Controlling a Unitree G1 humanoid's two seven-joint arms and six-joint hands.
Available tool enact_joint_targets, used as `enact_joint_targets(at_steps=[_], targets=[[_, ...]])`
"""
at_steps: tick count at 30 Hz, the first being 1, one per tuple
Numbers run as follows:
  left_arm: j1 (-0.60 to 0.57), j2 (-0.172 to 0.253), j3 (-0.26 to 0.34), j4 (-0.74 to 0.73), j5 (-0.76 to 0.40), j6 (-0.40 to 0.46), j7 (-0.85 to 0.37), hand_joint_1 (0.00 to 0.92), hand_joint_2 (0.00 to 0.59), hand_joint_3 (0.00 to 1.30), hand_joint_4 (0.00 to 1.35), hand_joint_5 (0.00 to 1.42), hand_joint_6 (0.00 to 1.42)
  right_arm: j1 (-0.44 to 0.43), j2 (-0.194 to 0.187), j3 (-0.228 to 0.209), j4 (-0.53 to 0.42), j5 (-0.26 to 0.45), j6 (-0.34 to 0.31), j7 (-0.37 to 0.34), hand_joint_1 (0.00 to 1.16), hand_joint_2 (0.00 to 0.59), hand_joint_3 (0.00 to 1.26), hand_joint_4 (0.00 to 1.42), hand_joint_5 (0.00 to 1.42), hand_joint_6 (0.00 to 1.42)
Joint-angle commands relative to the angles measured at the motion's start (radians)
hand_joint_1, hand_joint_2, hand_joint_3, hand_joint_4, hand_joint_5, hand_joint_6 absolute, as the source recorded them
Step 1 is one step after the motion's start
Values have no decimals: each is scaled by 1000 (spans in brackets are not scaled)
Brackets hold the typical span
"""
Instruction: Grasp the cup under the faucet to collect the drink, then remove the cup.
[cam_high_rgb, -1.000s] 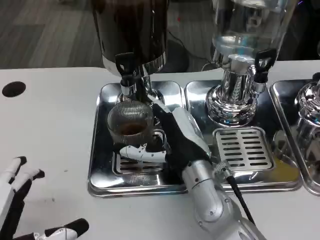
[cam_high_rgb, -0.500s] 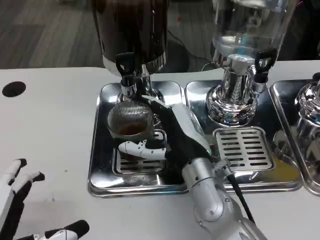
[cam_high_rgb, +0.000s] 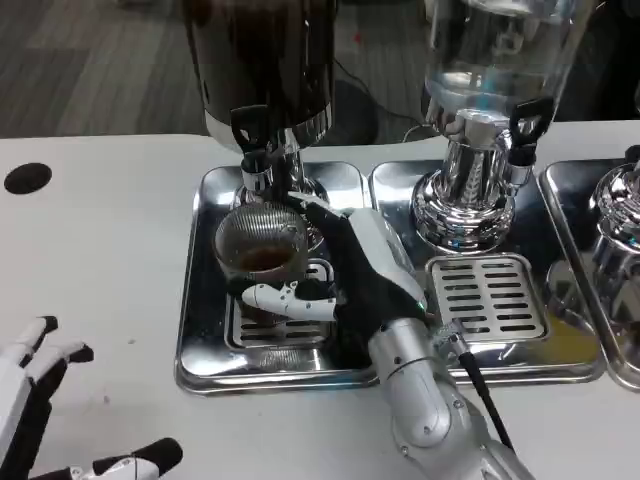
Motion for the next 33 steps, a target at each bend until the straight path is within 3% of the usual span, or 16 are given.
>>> enact_joint_targets(at_steps=[1,24,33], targets=[[5,-6,9,-11,8,0,-14,0,62,295,96,180,463,14,10,3,0,-4,13,-6,731,81,244,160,132,8],[13,-10,27,-8,-6,-2,-11,0,62,309,108,190,469,20,26,27,17,-17,5,-71,715,85,389,269,219,46],[2,-10,24,-1,-1,-3,-18,0,64,312,119,192,483,26,20,22,14,-9,-17,-89,716,88,406,359,325,156]])
